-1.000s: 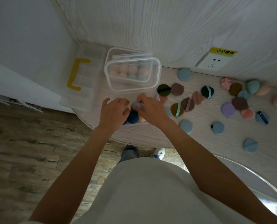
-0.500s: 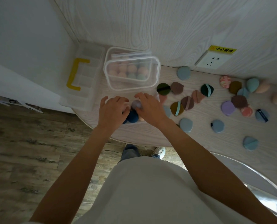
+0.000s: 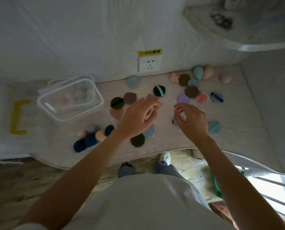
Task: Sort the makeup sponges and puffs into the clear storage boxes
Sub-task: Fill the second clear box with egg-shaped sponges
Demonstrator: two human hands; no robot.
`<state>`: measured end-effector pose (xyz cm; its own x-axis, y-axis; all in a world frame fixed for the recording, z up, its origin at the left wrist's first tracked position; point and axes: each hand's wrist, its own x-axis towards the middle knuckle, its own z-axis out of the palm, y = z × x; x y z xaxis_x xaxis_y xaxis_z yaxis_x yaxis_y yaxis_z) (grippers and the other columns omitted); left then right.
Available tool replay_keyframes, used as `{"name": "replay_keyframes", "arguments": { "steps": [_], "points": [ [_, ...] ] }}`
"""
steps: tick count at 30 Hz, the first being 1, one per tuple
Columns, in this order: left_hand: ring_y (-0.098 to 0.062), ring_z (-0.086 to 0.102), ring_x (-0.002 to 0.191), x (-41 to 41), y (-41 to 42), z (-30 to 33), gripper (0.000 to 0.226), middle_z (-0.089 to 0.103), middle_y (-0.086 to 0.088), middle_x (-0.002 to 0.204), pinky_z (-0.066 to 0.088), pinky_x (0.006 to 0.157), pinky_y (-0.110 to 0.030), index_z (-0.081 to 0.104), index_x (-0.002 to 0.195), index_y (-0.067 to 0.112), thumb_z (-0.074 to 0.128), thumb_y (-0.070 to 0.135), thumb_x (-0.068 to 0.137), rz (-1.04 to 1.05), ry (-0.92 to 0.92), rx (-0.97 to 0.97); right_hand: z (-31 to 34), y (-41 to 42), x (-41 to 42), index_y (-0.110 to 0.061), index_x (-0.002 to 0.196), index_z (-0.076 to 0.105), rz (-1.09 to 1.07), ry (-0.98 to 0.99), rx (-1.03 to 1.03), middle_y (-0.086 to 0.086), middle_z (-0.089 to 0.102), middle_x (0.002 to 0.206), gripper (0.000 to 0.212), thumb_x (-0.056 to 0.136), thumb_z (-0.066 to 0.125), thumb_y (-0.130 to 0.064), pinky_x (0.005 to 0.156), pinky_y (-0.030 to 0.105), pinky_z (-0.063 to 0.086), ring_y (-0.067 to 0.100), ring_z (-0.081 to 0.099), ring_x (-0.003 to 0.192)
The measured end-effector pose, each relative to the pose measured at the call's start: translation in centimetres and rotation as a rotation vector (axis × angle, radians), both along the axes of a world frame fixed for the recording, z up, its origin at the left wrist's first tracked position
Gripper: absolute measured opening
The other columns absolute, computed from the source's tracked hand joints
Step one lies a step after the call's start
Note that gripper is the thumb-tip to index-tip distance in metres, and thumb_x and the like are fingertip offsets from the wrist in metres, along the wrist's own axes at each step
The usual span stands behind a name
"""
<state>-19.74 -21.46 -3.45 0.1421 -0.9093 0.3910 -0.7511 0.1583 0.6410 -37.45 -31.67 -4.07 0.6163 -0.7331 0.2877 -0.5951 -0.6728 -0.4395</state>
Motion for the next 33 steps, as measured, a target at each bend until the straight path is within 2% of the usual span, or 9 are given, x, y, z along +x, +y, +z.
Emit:
{"name": "replay_keyframes", "arguments": {
  "steps": [5,8,11,14,16,21,25,30,33],
  "points": [
    [-0.024,0.052,0.11,-4.9,-12.4,-3.3,0.037,0.056,-0.012,0.121,0.043,0.089,-0.034,0.054,0.121,0.007,0.057,0.011,0.085,-0.099,-0.04,0.308,-1.4,-9.9,-8.7,-0.007,0.103,0.063,-0.124,0.154,0.023,0.016,0.065,0.101,0.036,0.077,0.043,-0.022,0.079,0.033,0.046,0.035,0.058,0.091],
    [-0.031,0.048,0.117,-7.0,-18.9,-5.0,0.046,0.051,-0.016,0.128,0.039,0.095,-0.038,0.047,0.128,0.006,0.058,0.013,0.085,-0.026,-0.048,0.421,-3.0,-16.2,-11.2,-0.004,0.113,0.059,-0.178,0.17,0.106,0.022,0.055,0.119,0.034,0.08,0.055,-0.008,0.092,0.037,0.036,0.038,0.051,0.104],
    [-0.032,0.043,0.124,-8.0,-23.4,-5.8,0.053,0.041,-0.014,0.141,0.036,0.102,-0.04,0.043,0.134,0.01,0.057,0.009,0.083,0.047,-0.05,0.417,-4.1,-21.2,-11.0,-0.018,0.139,0.039,-0.208,0.277,0.307,0.024,0.02,0.149,0.05,0.091,0.055,-0.017,0.108,0.041,0.025,0.041,0.028,0.132],
    [-0.033,0.031,0.131,-7.9,-26.5,-6.5,0.062,0.028,-0.006,0.15,0.034,0.104,-0.045,0.036,0.14,0.018,0.055,0.002,0.083,0.015,-0.191,0.444,-5.8,-23.9,-9.7,-0.031,0.145,0.023,-0.159,0.417,0.493,0.02,-0.002,0.155,0.057,0.095,0.048,-0.031,0.113,0.041,0.017,0.039,0.009,0.141],
    [-0.031,0.026,0.134,-7.7,-28.0,-7.0,0.062,0.031,-0.004,0.149,0.034,0.103,-0.047,0.035,0.141,0.02,0.053,0.002,0.084,-0.01,-0.281,0.499,-6.7,-24.2,-9.4,-0.028,0.142,0.033,-0.126,0.444,0.474,0.018,0.004,0.155,0.051,0.094,0.048,-0.032,0.111,0.041,0.024,0.038,0.018,0.139],
    [-0.038,0.031,0.125,-7.7,-28.3,-7.3,0.045,0.037,-0.019,0.135,0.042,0.092,-0.049,0.044,0.132,0.009,0.053,0.009,0.088,0.103,-0.558,0.557,-6.2,-21.0,-10.9,-0.011,0.111,0.063,-0.102,0.113,0.245,0.019,0.044,0.131,0.024,0.089,0.059,-0.019,0.087,0.035,0.044,0.034,0.051,0.11],
    [-0.035,0.043,0.112,-7.7,-25.3,-5.8,0.04,0.046,-0.019,0.12,0.048,0.08,-0.047,0.053,0.121,0.011,0.062,0.017,0.083,0.2,-0.382,0.424,-4.8,-16.3,-11.4,-0.008,0.098,0.062,0.002,0.085,0.11,0.018,0.059,0.1,0.014,0.085,0.059,-0.012,0.071,0.036,0.047,0.035,0.056,0.088],
    [-0.021,0.053,0.093,-9.0,-15.2,-2.7,0.039,0.053,-0.015,0.109,0.047,0.072,-0.023,0.056,0.106,0.005,0.066,0.031,0.079,0.313,0.08,0.109,-5.9,-12.4,-11.4,-0.008,0.103,0.058,-0.034,0.128,0.299,0.016,0.058,0.116,0.02,0.084,0.062,-0.013,0.088,0.038,0.044,0.035,0.053,0.106],
    [-0.008,0.056,0.087,-10.0,-8.4,-1.3,0.038,0.058,-0.005,0.106,0.047,0.069,-0.014,0.052,0.11,0.013,0.066,0.034,0.082,0.484,0.355,0.122,-4.9,-10.7,-10.1,-0.005,0.099,0.055,-0.034,-0.003,0.358,0.016,0.055,0.114,0.021,0.083,0.066,-0.011,0.081,0.035,0.045,0.027,0.054,0.099]
  ]
}}
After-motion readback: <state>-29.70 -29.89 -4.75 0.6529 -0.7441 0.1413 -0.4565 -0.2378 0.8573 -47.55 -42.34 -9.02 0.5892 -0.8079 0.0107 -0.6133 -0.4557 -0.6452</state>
